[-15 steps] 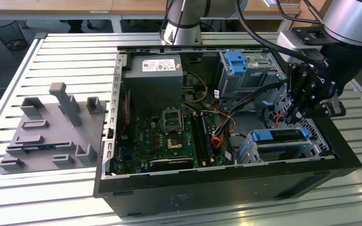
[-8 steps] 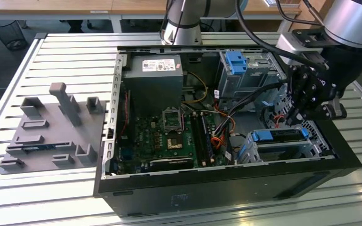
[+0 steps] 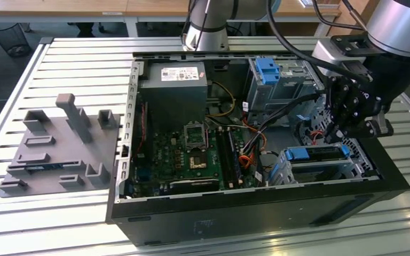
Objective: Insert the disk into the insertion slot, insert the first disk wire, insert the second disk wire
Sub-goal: 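Insert the first disk wire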
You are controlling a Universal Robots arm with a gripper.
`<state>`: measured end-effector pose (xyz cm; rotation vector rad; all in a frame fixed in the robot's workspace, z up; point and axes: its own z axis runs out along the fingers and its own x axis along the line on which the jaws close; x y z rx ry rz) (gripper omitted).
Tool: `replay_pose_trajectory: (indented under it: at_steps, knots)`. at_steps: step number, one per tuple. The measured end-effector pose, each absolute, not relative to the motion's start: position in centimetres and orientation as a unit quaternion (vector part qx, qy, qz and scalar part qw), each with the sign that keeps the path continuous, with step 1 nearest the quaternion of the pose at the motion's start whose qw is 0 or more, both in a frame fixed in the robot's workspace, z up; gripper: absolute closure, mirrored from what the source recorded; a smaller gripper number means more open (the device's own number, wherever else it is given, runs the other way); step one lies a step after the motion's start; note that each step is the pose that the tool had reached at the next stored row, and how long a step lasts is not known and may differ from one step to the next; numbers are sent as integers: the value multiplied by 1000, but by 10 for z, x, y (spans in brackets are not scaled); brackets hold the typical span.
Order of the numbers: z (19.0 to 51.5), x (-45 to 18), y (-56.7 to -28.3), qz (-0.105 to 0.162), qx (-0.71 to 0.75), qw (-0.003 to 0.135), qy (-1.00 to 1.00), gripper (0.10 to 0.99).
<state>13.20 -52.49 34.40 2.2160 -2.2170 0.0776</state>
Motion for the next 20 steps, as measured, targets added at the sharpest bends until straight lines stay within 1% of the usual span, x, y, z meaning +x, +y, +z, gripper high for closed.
replay_pose_trajectory:
  at_steps: [10,20]
  knots:
    - [340,132,-532,25,709,2,-705,922]
    - [337,130,-532,29,709,-2,-704,922]
